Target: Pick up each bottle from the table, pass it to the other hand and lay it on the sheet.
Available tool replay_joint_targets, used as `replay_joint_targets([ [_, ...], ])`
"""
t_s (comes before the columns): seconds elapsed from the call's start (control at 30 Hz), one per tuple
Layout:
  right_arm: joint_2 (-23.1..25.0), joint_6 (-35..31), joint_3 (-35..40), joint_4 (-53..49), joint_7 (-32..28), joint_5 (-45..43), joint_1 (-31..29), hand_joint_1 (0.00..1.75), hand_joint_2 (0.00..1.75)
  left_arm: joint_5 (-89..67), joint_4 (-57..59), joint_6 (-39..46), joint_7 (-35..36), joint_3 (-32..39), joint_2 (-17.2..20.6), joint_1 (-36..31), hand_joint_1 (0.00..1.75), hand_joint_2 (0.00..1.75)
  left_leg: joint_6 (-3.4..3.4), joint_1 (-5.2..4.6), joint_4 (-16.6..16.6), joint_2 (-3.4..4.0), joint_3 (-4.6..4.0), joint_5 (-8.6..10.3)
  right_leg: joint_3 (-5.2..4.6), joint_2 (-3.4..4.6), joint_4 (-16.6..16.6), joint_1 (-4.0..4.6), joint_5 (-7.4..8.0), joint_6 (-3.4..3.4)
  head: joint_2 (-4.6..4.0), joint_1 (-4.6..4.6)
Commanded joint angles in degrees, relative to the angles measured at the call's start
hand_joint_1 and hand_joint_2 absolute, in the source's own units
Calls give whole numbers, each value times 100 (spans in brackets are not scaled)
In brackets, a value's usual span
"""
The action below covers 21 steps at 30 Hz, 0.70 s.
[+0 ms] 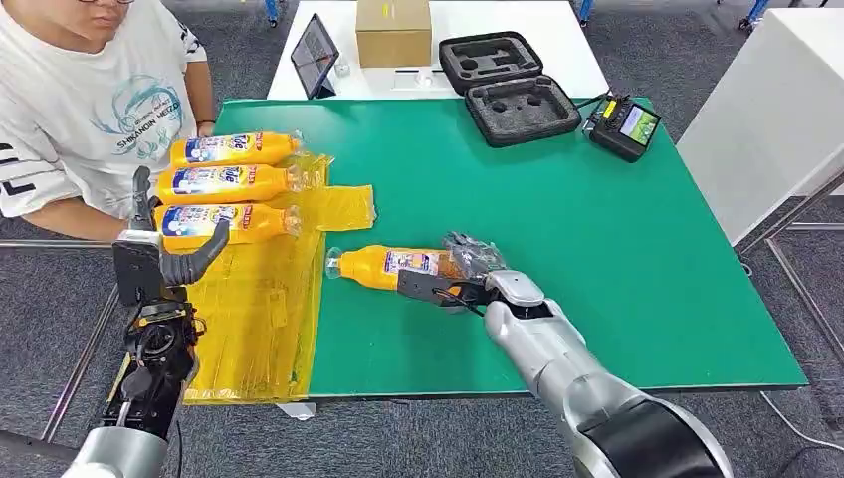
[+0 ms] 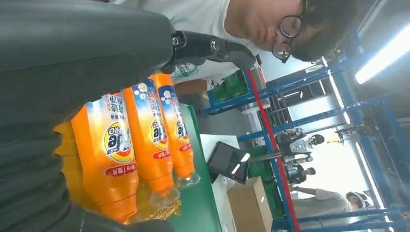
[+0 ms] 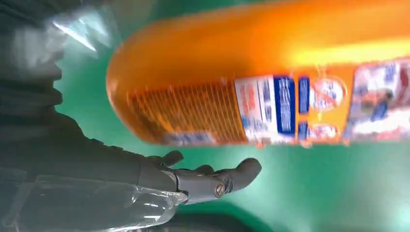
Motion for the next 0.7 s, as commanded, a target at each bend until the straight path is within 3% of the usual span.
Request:
replay_joint_targets([
  [0.03, -61, 451, -427, 1057, 285, -263, -344, 0, 175, 22, 642, -76, 24, -114, -85, -306, 0, 175, -5, 2, -1, -19, 17, -7, 22, -14, -1, 1, -12, -3, 0, 0],
  [0.6, -35, 306, -444, 1049, 144, -286, -268, 0, 175, 107, 728, -178, 24, -92, -66, -299, 0, 175, -5, 3, -2, -16, 21, -6, 23, -12, -5, 3, -10, -3, 0, 0],
  [0.63, -4, 208, -451, 1034, 45, -301, -264, 16, 175, 119, 663, -184, 24, -82, -56, -249, 0, 175, -3, 2, -3, -10, 13, -3, 14, -7, -5, 3, -5, -2, 0, 0],
  [0.67, 10, 150, -443, 1024, 12, -294, -267, 119, 175, 117, 634, -176, 24, -80, -54, -227, 0, 175, -6, 4, -2, -15, 25, -8, 27, -10, -6, 4, -11, -4, 0, 0],
  [0.7, 40, 46, -445, 996, -74, -303, -275, 145, 175, 123, 595, -170, 24, -64, -55, -189, 0, 175, -6, 4, -3, -11, 23, -8, 24, -6, -5, 4, -10, -4, 0, 0],
])
